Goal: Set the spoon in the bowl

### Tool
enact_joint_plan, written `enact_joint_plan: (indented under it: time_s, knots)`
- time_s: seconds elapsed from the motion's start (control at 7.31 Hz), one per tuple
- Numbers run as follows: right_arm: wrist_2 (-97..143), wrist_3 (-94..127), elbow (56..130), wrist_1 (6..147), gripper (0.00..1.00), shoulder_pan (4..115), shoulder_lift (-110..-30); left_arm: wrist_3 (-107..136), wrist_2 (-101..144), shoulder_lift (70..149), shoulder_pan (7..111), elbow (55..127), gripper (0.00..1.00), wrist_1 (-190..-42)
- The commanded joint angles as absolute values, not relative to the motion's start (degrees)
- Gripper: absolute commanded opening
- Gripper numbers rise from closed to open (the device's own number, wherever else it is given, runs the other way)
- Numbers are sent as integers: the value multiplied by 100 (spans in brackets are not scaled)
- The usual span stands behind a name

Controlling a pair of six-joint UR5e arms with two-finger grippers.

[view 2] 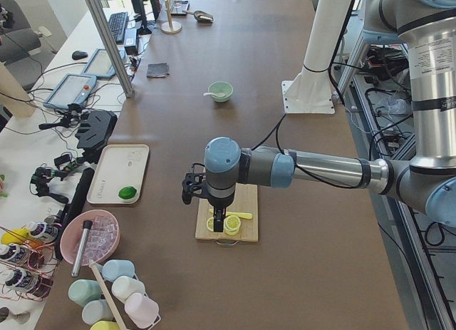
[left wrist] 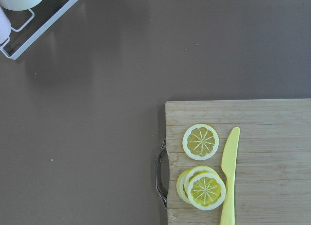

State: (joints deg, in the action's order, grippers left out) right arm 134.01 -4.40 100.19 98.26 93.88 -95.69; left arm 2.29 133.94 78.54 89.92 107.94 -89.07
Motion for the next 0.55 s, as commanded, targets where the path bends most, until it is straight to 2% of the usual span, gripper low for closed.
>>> enact_joint_plan:
  time_s: [0.0, 0.41]
  knots:
    - [13465, -439, 10011, 9826, 100, 9387, -9580, 229, 13395, 7849, 8991, 10784, 98, -9095]
    - [13482, -439, 10020, 9826, 100, 9387, -9580, 229, 13395, 7857, 9000, 10802, 98, -9132]
